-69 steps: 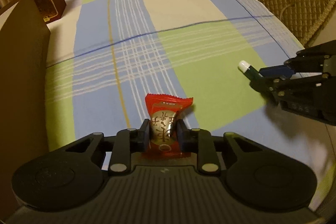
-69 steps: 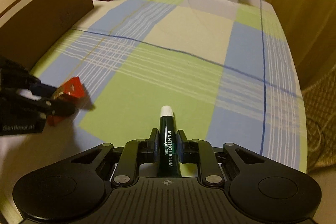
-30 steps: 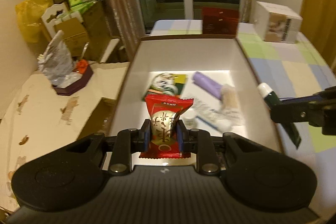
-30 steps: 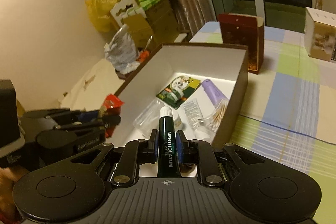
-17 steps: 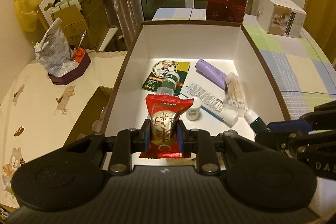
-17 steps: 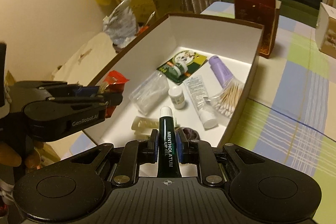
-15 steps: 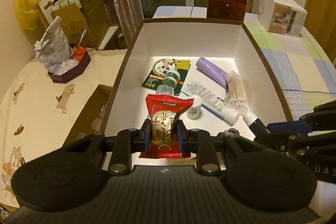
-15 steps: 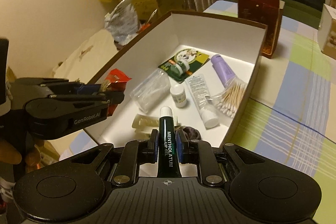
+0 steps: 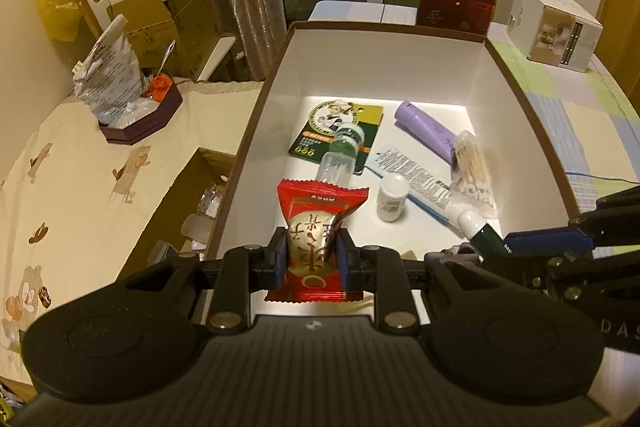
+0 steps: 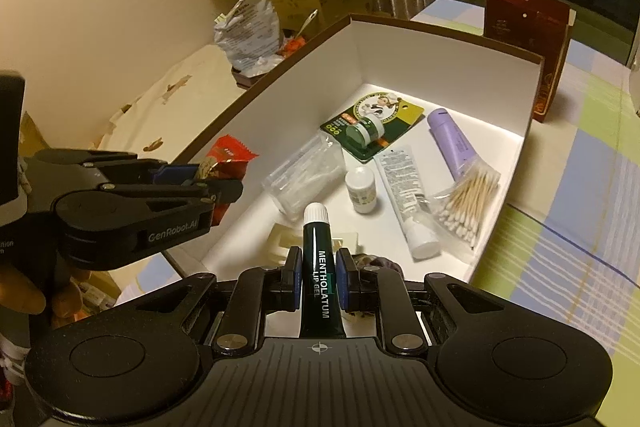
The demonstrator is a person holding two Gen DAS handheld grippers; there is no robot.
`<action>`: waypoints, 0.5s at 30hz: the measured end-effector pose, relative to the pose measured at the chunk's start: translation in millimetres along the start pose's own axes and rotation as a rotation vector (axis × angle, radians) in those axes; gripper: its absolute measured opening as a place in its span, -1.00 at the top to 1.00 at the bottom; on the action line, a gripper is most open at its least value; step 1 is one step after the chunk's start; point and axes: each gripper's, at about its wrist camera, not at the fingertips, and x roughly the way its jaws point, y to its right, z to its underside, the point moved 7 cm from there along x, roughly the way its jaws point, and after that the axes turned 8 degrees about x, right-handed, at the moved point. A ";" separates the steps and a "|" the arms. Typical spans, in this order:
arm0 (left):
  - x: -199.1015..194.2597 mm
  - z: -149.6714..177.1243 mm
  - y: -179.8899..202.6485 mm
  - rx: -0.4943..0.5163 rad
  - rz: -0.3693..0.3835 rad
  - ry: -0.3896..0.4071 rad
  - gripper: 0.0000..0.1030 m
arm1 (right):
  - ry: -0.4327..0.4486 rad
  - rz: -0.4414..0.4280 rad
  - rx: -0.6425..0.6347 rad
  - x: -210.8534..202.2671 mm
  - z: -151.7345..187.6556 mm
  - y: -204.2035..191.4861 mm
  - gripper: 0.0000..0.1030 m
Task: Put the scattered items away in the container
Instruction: 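Carry the candy packet and lip gel tube into the box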
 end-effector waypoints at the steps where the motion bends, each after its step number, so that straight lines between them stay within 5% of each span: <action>1: 1.0 0.6 -1.6 -0.004 -0.001 -0.004 0.60 | -0.002 -0.001 0.002 1.8 -0.4 -0.1 0.62; 15: 10.5 8.0 -6.6 -0.017 0.009 -0.041 0.60 | -0.020 -0.008 0.021 16.0 -6.3 -0.8 0.62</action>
